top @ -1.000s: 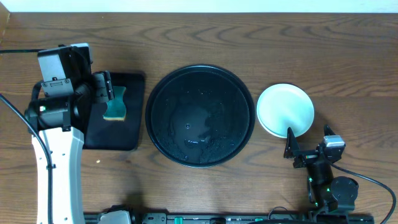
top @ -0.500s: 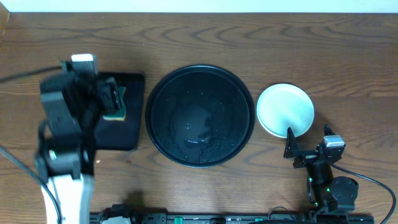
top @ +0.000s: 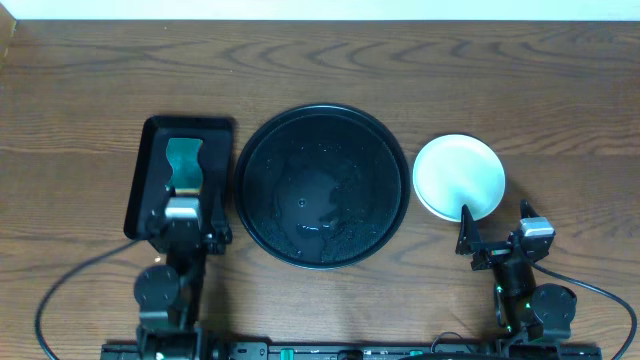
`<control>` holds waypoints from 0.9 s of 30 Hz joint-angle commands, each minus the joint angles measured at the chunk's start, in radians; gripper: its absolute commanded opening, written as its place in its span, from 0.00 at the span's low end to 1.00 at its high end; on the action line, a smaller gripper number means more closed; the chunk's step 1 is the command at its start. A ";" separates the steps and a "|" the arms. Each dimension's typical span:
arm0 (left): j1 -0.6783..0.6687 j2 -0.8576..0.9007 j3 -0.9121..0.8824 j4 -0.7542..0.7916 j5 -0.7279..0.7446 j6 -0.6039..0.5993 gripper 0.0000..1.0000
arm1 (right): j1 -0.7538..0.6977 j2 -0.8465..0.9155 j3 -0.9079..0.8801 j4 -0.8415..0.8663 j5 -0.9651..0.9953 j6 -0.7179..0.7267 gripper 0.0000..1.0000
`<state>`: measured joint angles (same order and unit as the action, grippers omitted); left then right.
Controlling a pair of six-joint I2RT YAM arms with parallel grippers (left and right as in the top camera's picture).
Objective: Clean dirty plates on tray and stack at the side
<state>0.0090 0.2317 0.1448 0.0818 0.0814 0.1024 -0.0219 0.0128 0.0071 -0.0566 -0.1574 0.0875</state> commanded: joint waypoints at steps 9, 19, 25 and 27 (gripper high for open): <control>-0.005 -0.230 -0.141 -0.144 -0.048 0.038 0.75 | 0.017 -0.007 -0.002 -0.004 -0.005 0.005 0.99; -0.005 -0.226 -0.141 -0.153 -0.056 0.039 0.75 | 0.017 -0.007 -0.002 -0.004 -0.005 0.005 0.99; -0.005 -0.226 -0.141 -0.153 -0.056 0.039 0.75 | 0.017 -0.007 -0.002 -0.004 -0.005 0.005 0.99; -0.005 -0.226 -0.141 -0.153 -0.056 0.039 0.75 | 0.017 -0.007 -0.002 -0.004 -0.005 0.005 0.99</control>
<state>0.0090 0.0120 0.0135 -0.0227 0.0490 0.1314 -0.0219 0.0120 0.0071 -0.0566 -0.1574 0.0875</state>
